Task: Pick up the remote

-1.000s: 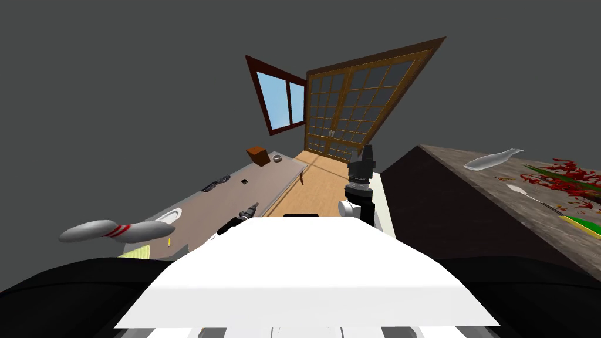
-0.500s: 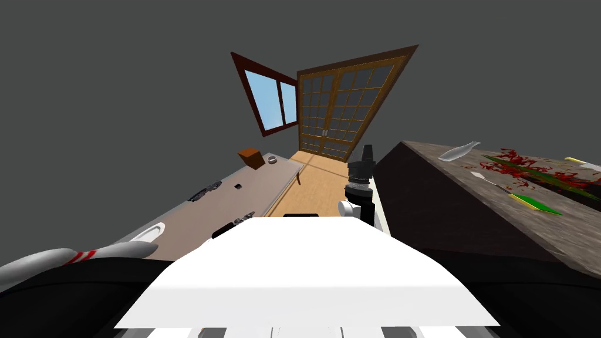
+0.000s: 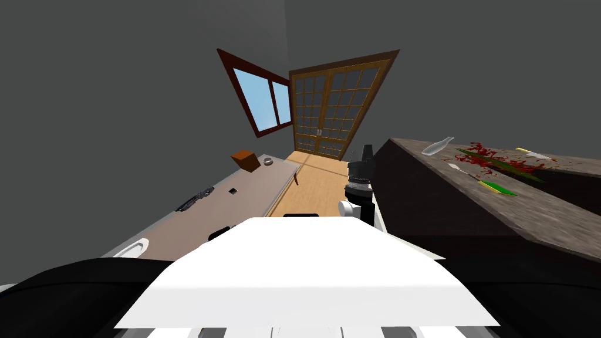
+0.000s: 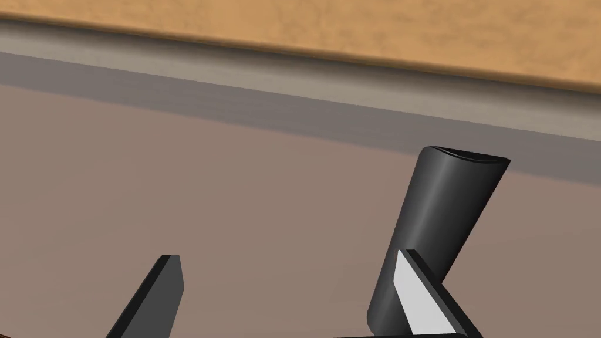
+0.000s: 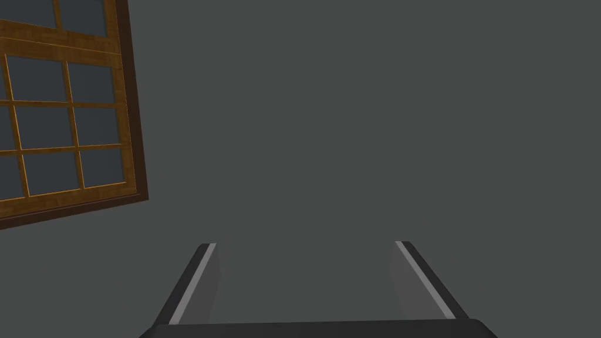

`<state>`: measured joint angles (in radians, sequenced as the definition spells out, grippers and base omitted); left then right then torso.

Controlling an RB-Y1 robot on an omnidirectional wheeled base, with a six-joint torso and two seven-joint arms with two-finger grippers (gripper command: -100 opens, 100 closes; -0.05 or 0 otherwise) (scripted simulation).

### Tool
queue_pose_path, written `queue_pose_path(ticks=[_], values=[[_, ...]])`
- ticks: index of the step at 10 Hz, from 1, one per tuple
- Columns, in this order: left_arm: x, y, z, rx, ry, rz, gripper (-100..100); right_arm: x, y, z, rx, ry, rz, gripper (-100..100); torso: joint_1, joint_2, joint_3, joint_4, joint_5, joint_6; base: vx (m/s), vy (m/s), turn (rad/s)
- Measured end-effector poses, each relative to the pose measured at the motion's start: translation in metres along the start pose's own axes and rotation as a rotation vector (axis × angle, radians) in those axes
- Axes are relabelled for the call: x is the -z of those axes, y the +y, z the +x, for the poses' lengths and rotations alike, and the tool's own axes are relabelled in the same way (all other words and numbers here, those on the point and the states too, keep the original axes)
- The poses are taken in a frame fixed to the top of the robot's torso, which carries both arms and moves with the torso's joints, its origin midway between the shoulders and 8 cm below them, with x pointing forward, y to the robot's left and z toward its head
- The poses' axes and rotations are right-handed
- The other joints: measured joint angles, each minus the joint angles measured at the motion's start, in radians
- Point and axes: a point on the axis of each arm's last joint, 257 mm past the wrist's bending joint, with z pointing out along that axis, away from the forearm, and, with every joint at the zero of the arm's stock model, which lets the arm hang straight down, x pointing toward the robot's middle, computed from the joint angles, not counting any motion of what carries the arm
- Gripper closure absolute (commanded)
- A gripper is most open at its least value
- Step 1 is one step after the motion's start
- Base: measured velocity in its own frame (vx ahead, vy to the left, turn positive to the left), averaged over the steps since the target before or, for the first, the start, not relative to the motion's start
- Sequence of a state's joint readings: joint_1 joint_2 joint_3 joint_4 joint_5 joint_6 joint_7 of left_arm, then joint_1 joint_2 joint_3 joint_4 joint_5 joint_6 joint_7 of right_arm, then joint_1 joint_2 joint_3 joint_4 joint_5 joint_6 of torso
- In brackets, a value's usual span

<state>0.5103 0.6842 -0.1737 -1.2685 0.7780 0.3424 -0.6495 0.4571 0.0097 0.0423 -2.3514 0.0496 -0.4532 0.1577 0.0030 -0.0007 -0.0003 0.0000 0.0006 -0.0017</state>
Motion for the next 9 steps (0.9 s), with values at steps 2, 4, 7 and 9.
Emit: queue_pose_path(ticks=[2, 4, 7, 9], values=[[0.001, 0.027, 0.006, 0.002, 0.032, -0.065, -100, 0.0, 0.0, 0.0, 0.0, 0.0, 0.0, 0, 0.0, 0.0, 0.0, 0.0, 0.0, 0.0, 0.006, 0.038, -0.125], [0.004, 0.056, 0.01, 0.009, 0.07, -0.142, -100, 0.0, 0.0, 0.0, 0.0, 0.0, 0.0, 0, 0.001, -0.001, 0.0, 0.0, 0.0, 0.0, 0.011, 0.051, -0.169], [0.01, 0.091, 0.019, 0.018, 0.125, -0.232, -100, 0.0, 0.0, 0.0, 0.0, 0.0, 0.0, 0, 0.001, -0.001, -0.001, 0.0, 0.0, 0.0, 0.011, 0.047, -0.129], [0.012, 0.104, 0.024, 0.026, 0.156, -0.275, -100, 0.0, 0.0, 0.0, 0.0, 0.0, 0.0, 0, 0.0, -0.001, -0.001, 0.0, 0.0, 0.0, 0.01, 0.04, -0.124]])
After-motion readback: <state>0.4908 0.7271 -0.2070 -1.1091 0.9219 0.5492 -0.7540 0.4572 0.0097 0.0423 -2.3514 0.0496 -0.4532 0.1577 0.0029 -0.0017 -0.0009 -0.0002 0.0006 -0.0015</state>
